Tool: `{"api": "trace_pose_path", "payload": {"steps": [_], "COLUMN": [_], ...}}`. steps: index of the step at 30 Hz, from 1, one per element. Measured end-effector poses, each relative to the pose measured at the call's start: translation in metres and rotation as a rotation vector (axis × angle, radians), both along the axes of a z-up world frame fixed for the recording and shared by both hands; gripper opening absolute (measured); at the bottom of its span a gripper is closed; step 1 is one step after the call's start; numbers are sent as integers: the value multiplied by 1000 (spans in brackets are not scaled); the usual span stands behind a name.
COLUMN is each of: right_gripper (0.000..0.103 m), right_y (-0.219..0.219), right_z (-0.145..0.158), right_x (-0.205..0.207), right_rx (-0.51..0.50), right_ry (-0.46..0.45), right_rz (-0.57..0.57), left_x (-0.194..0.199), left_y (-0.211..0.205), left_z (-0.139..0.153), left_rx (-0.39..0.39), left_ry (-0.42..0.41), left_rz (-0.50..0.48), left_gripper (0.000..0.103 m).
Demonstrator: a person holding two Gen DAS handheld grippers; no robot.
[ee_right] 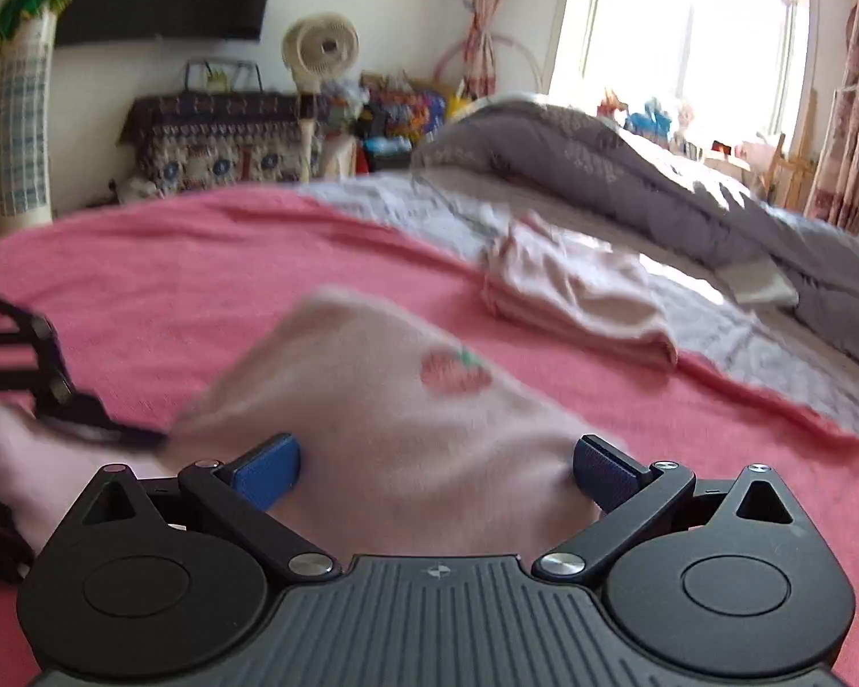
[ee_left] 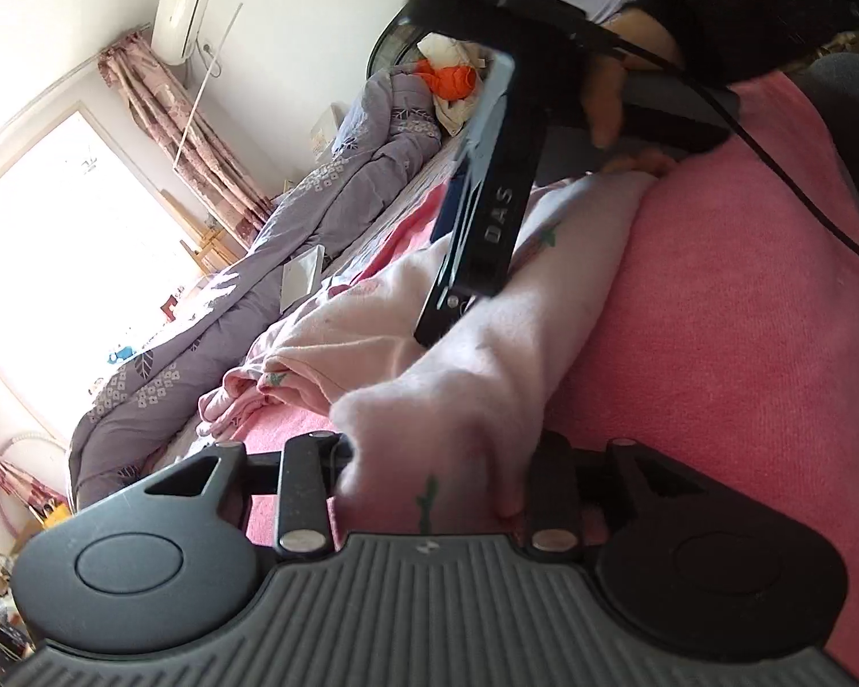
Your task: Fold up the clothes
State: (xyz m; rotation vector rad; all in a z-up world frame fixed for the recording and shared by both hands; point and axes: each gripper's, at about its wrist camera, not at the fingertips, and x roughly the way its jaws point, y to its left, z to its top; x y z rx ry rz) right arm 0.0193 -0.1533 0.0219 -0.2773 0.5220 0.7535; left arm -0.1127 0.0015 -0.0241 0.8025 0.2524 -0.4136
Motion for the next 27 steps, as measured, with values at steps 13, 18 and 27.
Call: {"api": "trace_pose_path", "payload": {"steps": [13,18,27], "right_gripper": [103,103,103], "right_y": [-124,-125,-100], "right_z": [3,0,6], "right_x": [-11,-34,-119], "right_rx": [103,-71,-76], "right_ry": [106,-23,-289], "right_rz": [-183,-232,-9], "left_x": [-8,-22,-50], "left_y": [-2,1,44], "left_z": [7,15,37], "left_rx": [9,-26,-141], "left_ry": [-38,0,15], "left_rz": [95,218,416], "left_gripper": [60,62,99]}}
